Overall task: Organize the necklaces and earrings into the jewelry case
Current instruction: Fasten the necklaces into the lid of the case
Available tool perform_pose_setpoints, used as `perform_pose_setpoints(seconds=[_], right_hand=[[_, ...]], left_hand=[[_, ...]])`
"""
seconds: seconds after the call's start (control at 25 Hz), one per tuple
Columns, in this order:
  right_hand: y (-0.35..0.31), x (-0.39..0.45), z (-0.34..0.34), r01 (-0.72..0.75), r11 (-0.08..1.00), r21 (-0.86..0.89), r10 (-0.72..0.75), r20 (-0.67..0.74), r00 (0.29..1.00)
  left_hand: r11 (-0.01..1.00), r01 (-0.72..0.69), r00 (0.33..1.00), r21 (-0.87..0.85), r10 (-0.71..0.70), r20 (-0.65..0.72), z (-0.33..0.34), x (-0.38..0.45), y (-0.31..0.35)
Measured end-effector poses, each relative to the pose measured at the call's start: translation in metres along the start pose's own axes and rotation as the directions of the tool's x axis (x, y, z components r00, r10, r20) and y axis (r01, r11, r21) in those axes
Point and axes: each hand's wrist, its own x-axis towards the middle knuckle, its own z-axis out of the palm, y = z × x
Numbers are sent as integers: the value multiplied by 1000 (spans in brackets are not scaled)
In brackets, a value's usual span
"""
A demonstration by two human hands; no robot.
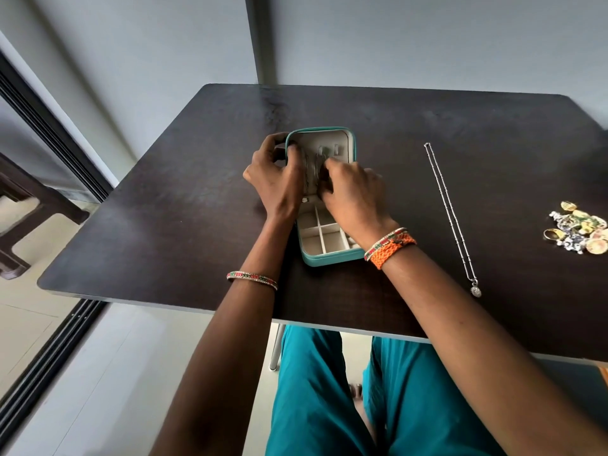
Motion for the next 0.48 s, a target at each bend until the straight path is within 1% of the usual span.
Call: perform_pose_setpoints(seconds=[0.08,0.16,0.28,0.36,0.48], right_hand=[[0,0,-2,37,999,-18,-36,38,999],[1,-2,-3,64,998,-11,-63,67,996],[5,-3,-4,48,999,21,-50,71,996],[6,-4,-6,-1,998,69,-2,48,999],[6,-7,-12,-72,978,195,89,-79,993]], left_hand=[[1000,1,1000,9,0,-9,1,-1,1],[999,7,999,53,-4,-45,1,-3,3],[997,37,997,67,-32,-73,0,-4,6],[998,28,997,52,-25,-72,0,-6,7],[999,5,997,53,-1,-79,-1,-6,8]])
